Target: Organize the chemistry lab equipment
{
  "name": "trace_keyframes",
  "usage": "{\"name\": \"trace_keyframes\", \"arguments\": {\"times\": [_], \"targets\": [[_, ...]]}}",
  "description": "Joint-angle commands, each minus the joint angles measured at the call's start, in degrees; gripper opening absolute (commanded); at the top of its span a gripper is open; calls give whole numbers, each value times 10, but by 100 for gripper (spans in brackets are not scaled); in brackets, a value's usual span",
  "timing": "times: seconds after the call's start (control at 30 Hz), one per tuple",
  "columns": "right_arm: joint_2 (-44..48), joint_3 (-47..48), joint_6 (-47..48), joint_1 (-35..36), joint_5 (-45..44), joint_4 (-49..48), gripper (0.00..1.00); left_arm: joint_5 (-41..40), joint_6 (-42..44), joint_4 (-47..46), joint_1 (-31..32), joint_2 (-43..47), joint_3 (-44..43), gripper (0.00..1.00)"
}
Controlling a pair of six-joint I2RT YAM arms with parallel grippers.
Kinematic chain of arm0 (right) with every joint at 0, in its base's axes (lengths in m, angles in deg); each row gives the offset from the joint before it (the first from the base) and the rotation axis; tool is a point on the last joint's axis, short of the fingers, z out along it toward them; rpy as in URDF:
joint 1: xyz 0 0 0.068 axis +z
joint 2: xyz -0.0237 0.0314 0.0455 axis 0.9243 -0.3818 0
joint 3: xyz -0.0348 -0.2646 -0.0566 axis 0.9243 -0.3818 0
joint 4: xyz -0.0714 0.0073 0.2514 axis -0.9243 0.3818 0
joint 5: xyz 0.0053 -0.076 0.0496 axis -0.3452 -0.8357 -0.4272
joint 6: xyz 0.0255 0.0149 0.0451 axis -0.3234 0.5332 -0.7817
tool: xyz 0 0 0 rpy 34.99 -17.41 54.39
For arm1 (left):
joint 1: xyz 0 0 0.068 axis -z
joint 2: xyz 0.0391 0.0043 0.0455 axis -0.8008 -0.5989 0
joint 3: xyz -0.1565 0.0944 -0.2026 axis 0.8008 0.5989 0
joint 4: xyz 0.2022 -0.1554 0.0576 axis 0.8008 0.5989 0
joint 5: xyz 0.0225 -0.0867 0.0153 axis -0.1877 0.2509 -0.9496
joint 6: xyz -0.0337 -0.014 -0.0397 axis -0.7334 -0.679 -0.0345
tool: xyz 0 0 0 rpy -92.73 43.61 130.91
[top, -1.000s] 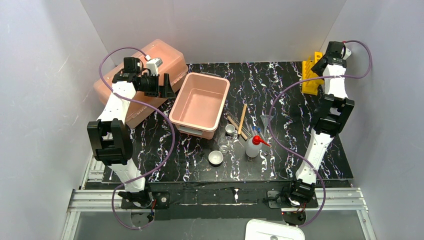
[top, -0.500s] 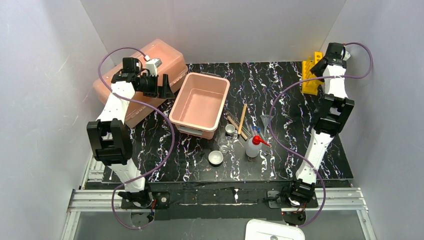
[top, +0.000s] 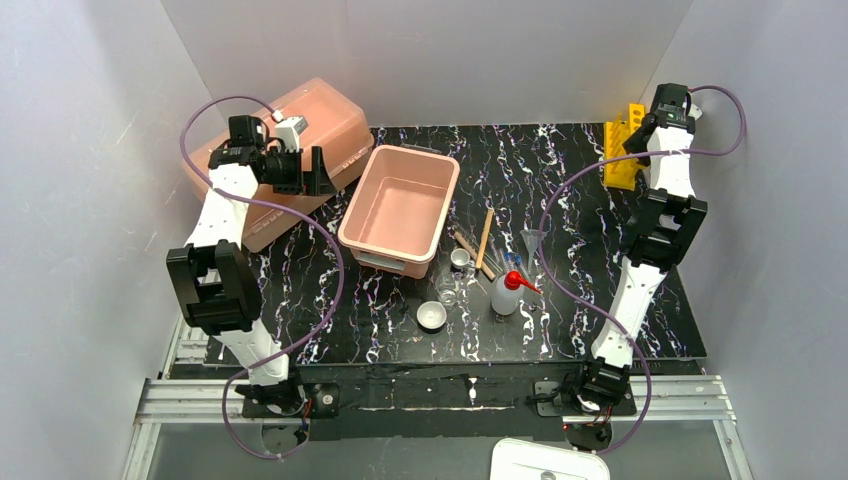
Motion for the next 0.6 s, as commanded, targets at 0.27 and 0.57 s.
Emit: {"name": "trace_keyframes", "arguments": {"times": [0.27, 0.57], "targets": [[-17, 28, -28, -44, -11, 59, 54, 19, -12, 7, -21, 14, -3, 99], [73, -122, -45, -68, 1, -1, 76, 34, -17, 2, -21, 14, -3, 99]]}}
